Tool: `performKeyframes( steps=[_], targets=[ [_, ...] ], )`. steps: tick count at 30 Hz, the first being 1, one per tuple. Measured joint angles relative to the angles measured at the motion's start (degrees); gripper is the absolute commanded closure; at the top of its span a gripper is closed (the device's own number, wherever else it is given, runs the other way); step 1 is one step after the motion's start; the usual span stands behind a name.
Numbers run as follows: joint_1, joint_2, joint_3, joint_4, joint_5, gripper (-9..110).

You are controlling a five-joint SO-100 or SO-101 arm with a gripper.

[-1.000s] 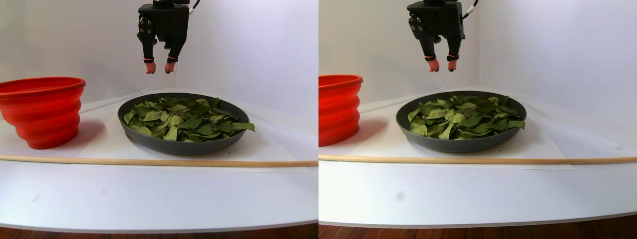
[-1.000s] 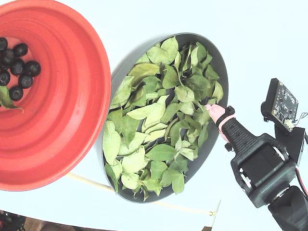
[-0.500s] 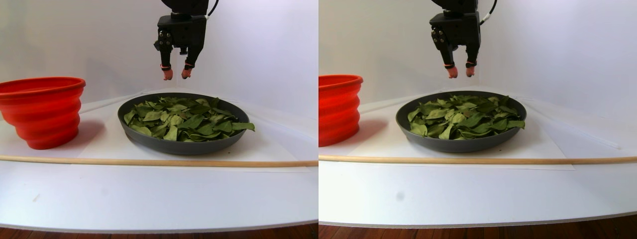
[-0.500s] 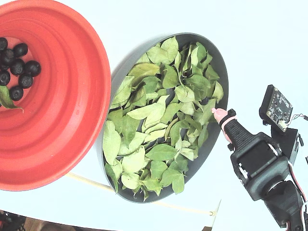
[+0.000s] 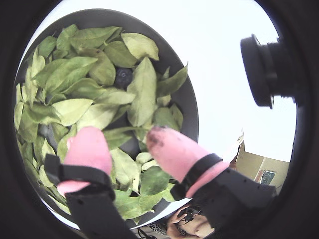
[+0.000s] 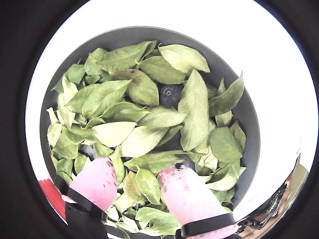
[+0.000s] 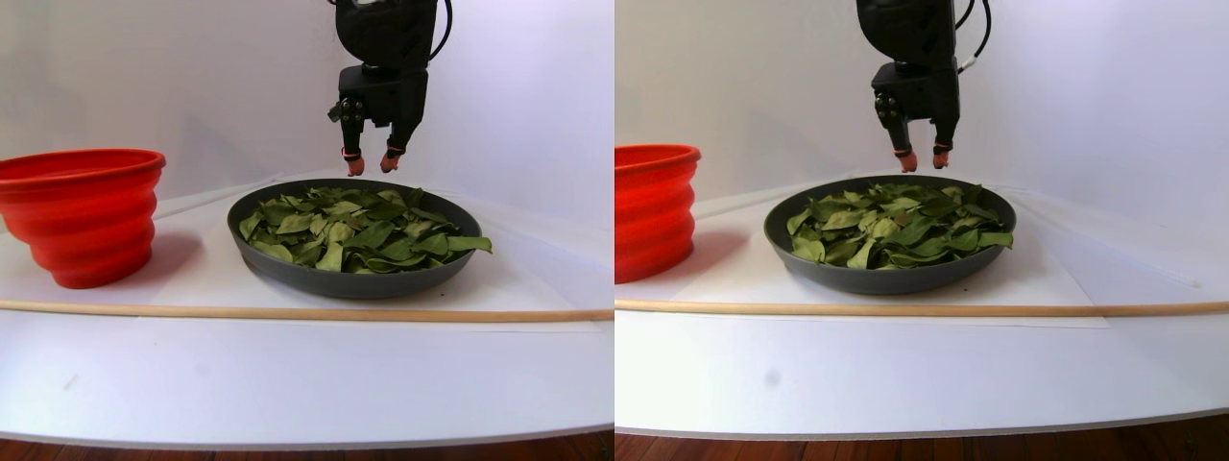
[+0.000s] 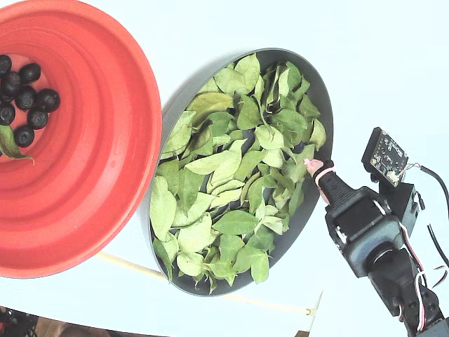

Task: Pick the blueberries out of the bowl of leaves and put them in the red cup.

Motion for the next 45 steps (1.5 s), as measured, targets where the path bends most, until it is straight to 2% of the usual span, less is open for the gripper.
performKeyframes(
  steps=[19,45],
  targets=[
    [2.29,-12.57,-9.14,-4.13,1.23,85],
    [1.85,-21.27,-19.51,-4.13,4.83,85]
  ],
)
